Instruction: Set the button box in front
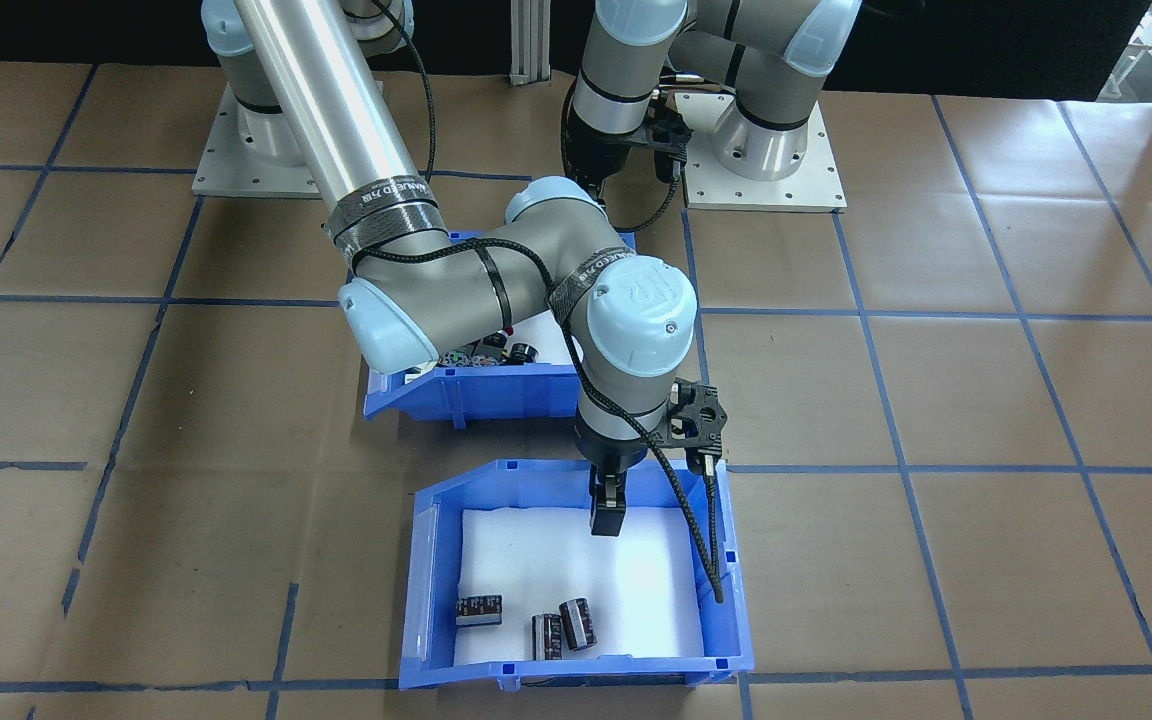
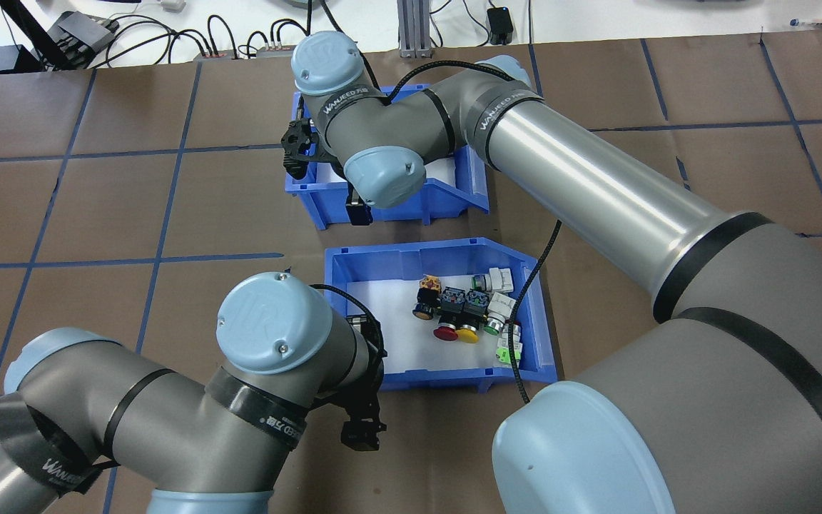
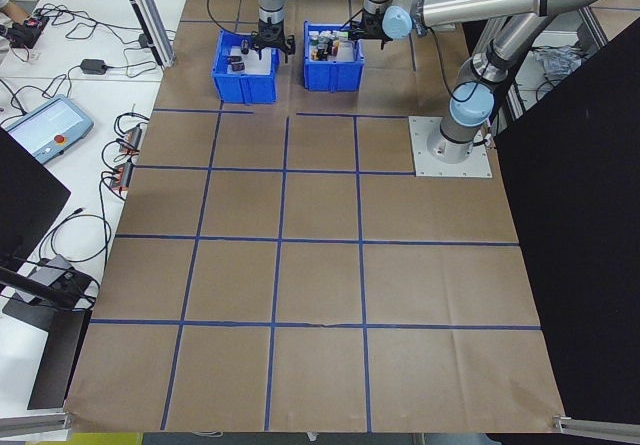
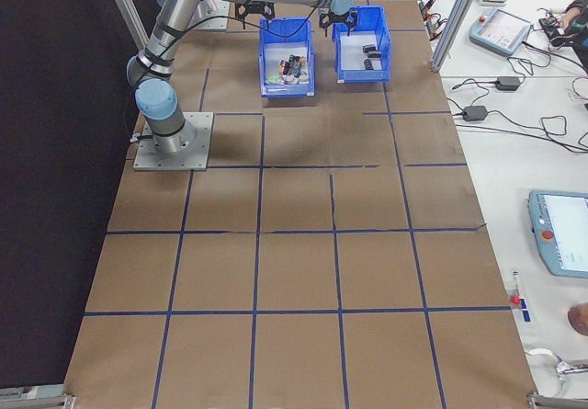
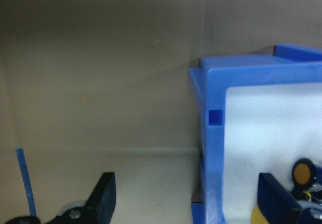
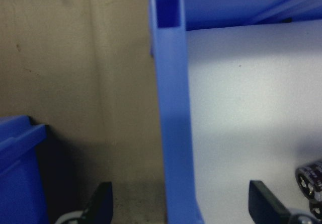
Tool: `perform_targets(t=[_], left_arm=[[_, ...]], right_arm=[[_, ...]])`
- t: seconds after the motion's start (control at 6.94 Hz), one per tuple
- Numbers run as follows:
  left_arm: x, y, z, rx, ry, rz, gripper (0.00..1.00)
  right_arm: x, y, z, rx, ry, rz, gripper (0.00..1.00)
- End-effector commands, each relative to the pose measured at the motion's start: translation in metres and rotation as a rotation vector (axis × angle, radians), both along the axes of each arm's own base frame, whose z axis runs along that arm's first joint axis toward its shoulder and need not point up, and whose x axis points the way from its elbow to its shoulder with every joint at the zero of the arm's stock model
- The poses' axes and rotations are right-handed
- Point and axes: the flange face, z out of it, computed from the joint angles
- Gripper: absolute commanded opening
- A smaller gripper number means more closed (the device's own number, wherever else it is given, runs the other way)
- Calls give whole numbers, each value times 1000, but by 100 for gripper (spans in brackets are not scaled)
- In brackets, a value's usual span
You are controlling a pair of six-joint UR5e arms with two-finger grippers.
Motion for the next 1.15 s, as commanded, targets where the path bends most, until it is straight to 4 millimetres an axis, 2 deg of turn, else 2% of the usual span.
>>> perform_targets(t=[0.0, 0.29, 0.43, 0.58, 0.72, 0.86, 1.01], left_arm=[[-15, -15, -22, -34, 22, 4, 99], [-19, -18, -29, -37, 27, -1, 99], [-22, -20, -42, -10, 12, -4, 99], [-24, -23, -48, -13, 9, -5, 98], [-25, -24, -49, -13, 15, 22, 82], [-25, -24, -49, -18, 18, 33, 55], [-27, -23, -48, -22, 22, 25, 36]], right_arm=[[1, -2, 9, -26, -9, 1, 51], [0, -1, 15, -33, -11, 2, 22], [-2, -4, 21, -53, 3, 4, 9], [-6, -5, 31, -76, 20, 9, 3], [-18, -12, 39, -86, 22, 1, 1], [-33, -15, 53, -108, 46, 33, 0], [-76, -33, 73, -116, 49, 7, 0]])
